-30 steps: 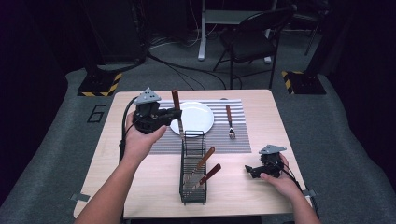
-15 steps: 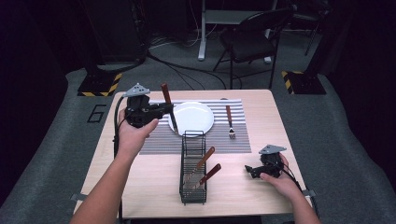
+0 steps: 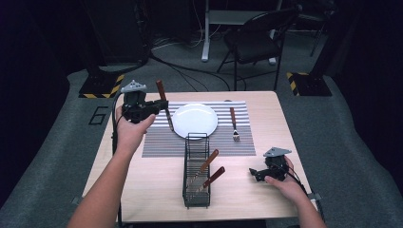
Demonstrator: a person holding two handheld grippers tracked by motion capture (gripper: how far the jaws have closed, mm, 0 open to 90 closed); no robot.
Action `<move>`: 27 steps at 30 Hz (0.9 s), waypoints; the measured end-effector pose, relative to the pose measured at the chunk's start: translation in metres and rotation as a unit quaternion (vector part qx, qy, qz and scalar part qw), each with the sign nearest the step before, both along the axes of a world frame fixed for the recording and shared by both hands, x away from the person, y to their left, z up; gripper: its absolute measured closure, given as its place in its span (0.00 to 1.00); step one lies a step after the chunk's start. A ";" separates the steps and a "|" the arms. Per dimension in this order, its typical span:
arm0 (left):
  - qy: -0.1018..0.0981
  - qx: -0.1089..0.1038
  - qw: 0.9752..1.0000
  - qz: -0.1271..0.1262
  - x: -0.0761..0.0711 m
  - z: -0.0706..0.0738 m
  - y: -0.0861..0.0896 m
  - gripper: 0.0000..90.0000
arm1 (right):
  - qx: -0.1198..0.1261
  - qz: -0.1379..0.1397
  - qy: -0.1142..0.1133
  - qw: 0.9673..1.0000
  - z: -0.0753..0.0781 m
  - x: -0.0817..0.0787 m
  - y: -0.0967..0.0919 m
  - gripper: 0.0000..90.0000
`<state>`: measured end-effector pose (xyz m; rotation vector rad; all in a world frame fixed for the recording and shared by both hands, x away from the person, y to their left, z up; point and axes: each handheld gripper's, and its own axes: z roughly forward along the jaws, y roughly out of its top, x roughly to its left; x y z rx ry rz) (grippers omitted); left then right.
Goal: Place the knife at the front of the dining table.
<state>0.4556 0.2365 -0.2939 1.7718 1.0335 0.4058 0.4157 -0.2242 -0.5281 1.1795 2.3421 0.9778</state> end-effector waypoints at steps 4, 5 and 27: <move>0.004 0.000 1.000 0.011 0.008 -0.002 0.004 0.89 | -0.001 0.001 -0.001 1.000 0.000 0.000 0.000 0.00; 0.005 0.002 1.000 0.014 0.010 -0.003 0.004 0.89 | -0.001 0.001 -0.001 1.000 0.000 0.000 0.000 0.00; 0.037 0.029 0.995 0.089 0.043 -0.051 0.027 0.89 | 0.000 0.000 0.000 1.000 0.000 0.000 0.000 0.00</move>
